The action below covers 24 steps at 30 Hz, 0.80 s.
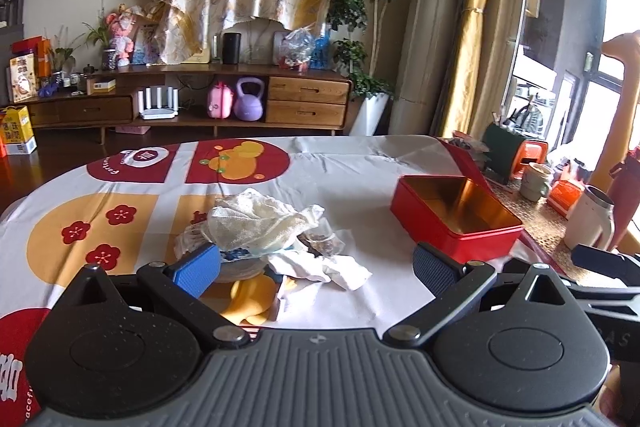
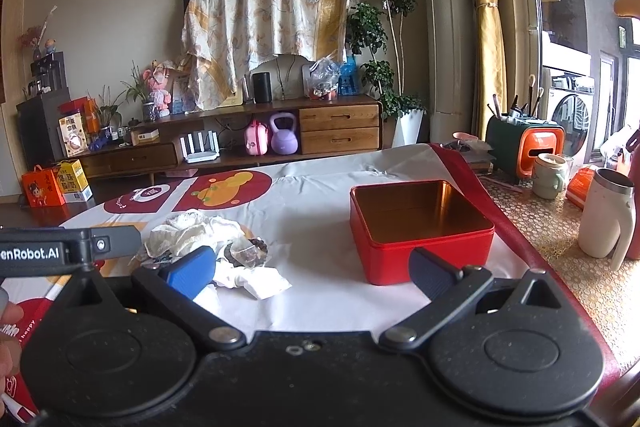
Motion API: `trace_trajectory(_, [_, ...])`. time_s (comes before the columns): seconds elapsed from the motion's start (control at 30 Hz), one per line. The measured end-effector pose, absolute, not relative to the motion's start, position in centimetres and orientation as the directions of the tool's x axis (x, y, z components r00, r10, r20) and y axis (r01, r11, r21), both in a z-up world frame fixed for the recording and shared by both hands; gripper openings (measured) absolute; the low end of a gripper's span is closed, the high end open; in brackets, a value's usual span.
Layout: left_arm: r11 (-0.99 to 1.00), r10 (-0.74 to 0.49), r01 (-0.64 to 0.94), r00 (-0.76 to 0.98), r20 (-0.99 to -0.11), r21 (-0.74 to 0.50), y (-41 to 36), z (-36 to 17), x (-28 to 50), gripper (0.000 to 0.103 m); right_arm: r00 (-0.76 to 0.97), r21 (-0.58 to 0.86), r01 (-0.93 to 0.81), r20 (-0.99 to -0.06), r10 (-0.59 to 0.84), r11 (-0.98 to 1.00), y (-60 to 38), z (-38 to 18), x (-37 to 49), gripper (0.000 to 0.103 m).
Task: Organize soft objects
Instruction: 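Move the right tool to the white knit cloth and close on it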
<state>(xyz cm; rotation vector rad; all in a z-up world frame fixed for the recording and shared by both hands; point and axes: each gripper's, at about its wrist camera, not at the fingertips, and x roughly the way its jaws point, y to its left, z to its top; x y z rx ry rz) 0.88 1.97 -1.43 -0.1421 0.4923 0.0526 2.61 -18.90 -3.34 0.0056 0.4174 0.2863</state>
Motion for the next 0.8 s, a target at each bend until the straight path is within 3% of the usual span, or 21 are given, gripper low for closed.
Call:
trace_trajectory(0.23, [0.975,0.091,-0.179,0.863,-0.497,-0.134,4.2,-2.1,2.9,0.103,0.843,0.053,-0.340,-0.425,0.329,0.939,-18.2,-3.8,3.6,0.103])
trace_trajectory(0.57, [0.975,0.114,-0.194,0.851,-0.513,-0.107,7.5,-3.9,6.9,0.103,0.741,0.043,-0.482,-0.513,0.433,0.875,-16.2,-5.1,6.6,0.099])
trace_trajectory(0.8, [0.984,0.097,-0.165,0.815,-0.571,-0.069,6.7,-7.0,7.2,0.103,0.704,0.015,-0.535,-0.544,0.456,0.845,-15.2,-4.7,10.3,0.095])
